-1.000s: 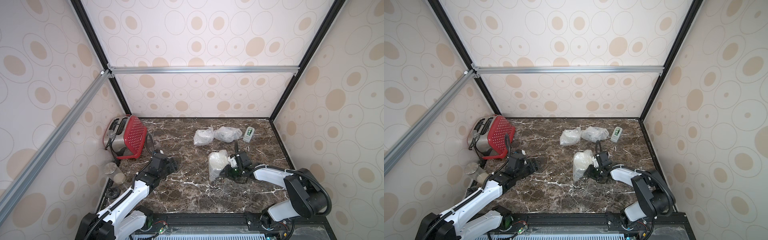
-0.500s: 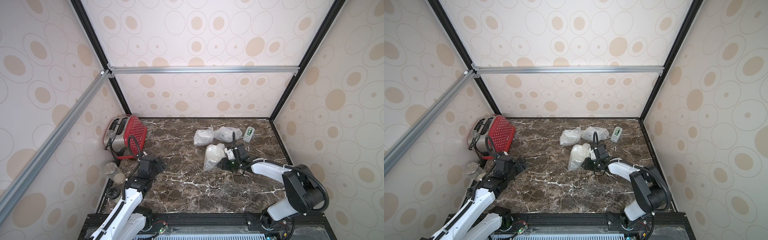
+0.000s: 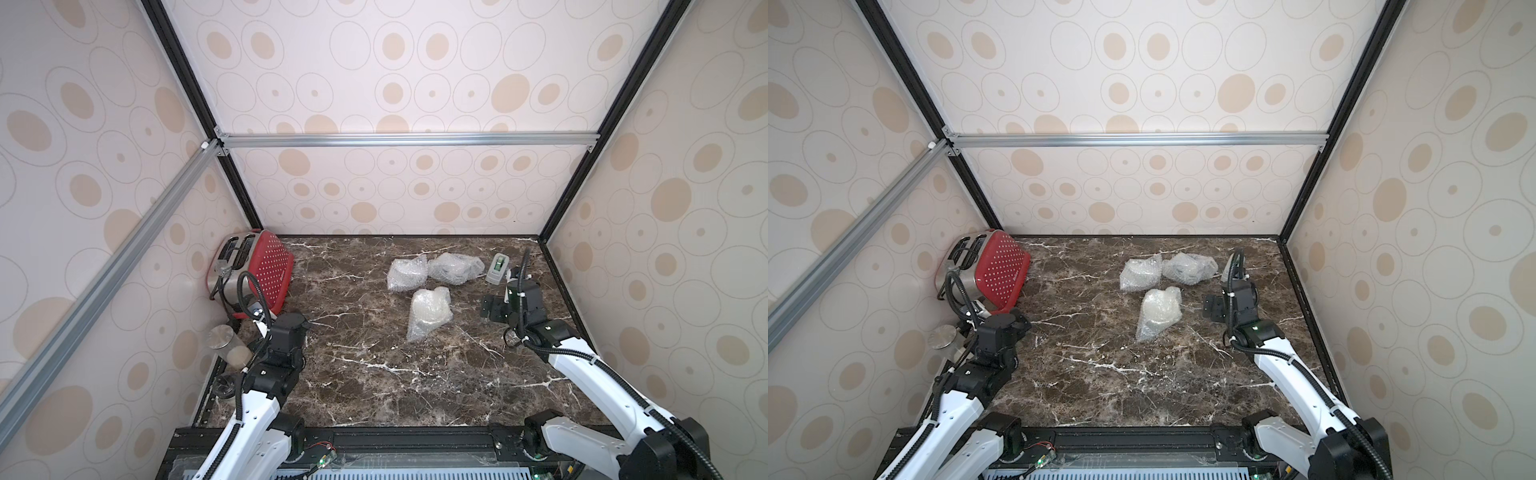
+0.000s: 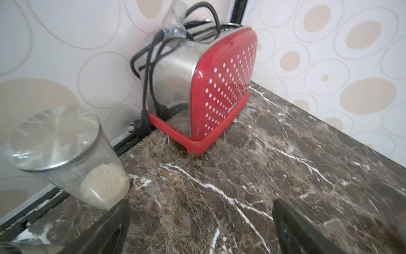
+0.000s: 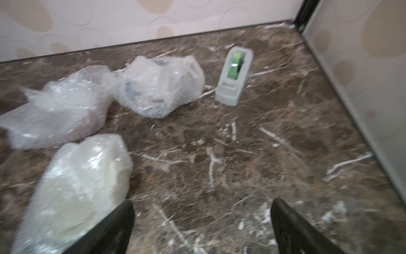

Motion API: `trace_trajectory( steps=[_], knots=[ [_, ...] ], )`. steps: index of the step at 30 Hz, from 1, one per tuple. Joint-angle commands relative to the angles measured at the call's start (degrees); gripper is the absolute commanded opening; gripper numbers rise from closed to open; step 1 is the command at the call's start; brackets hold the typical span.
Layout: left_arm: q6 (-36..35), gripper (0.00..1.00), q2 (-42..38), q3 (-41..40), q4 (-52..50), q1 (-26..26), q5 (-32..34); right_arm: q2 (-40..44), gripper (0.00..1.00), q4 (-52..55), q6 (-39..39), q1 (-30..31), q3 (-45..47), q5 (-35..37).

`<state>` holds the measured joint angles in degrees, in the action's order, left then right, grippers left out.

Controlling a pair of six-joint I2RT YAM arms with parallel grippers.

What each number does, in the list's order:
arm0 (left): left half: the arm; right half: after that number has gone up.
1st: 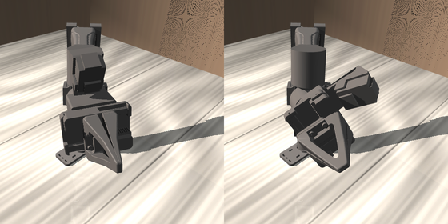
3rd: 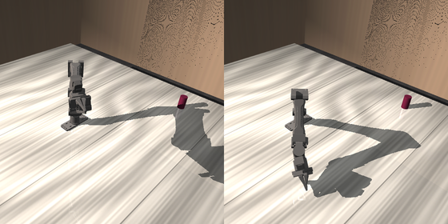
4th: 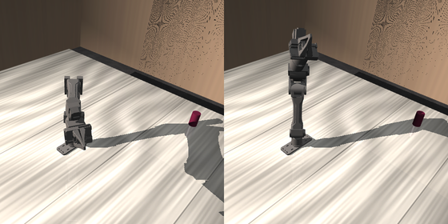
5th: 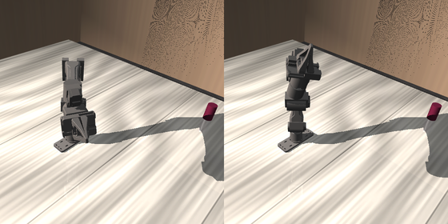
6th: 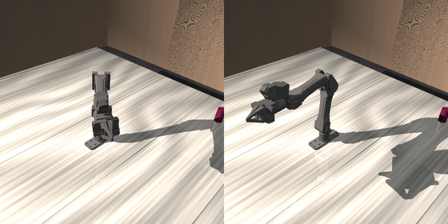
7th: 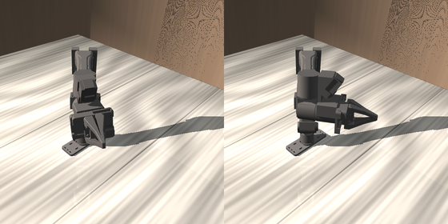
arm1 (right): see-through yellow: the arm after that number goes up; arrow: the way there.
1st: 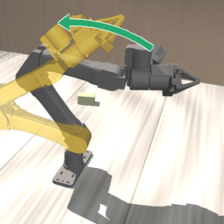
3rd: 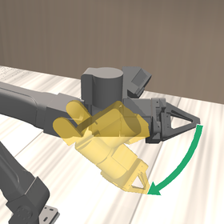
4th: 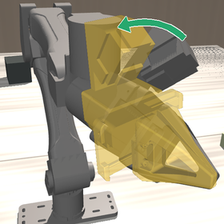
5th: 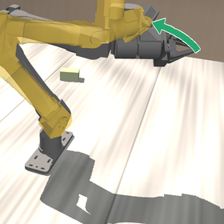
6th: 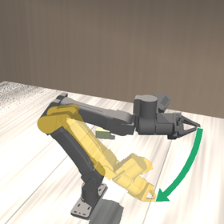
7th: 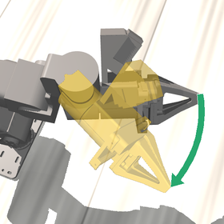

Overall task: Wrap bowls in bubble wrap
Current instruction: Reset both arms

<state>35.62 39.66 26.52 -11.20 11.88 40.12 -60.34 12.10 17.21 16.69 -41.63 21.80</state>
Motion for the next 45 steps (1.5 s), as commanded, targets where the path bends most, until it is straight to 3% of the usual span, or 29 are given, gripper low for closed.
trace_trajectory(
  steps=[1,4,6,12,16,18,23,28,32,45],
  knots=[
    [-7.9,0.99,-0.8,-4.4,10.0,-0.5,9.4,1.0,0.99,-11.7,-5.2,-2.0,7.0,15.2],
    [-16.0,0.99,-0.1,-9.7,22.7,-0.5,8.4,0.1,0.99,-21.8,-7.4,-6.0,12.8,14.5],
    [-23.6,0.99,1.5,-12.4,29.9,-0.5,4.1,-1.9,1.00,-27.4,-6.0,-9.5,15.6,10.9],
    [-31.4,0.99,9.8,-16.1,41.9,-1.3,-3.2,-9.4,1.00,-41.7,-10.7,-12.1,19.8,4.1],
    [-30.4,0.99,17.3,-17.2,50.4,-6.3,-11.1,-14.3,1.00,-51.0,-12.9,-12.7,21.8,0.7],
    [-29.4,0.99,21.4,-16.0,52.6,-8.3,-14.5,-14.2,1.00,-49.3,-13.2,-12.8,21.0,-1.5],
    [-33.9,1.00,31.2,-11.4,57.6,-8.6,-18.0,-17.3,1.00,-55.3,-15.2,-13.0,21.6,-7.3],
    [-35.4,0.99,39.2,-7.6,61.3,-8.8,-22.7,-28.4,1.00,-69.9,-17.2,-13.0,23.2,-11.8],
    [-36.5,0.99,47.4,-6.2,66.4,-9.2,-25.9,-27.5,1.00,-58.1,-16.8,-13.1,17.9,-12.2],
    [-36.0,0.99,48.4,-4.7,64.0,-10.0,-27.4,-27.8,1.00,-58.2,-16.9,-13.2,17.7,-12.5]
  ],
)
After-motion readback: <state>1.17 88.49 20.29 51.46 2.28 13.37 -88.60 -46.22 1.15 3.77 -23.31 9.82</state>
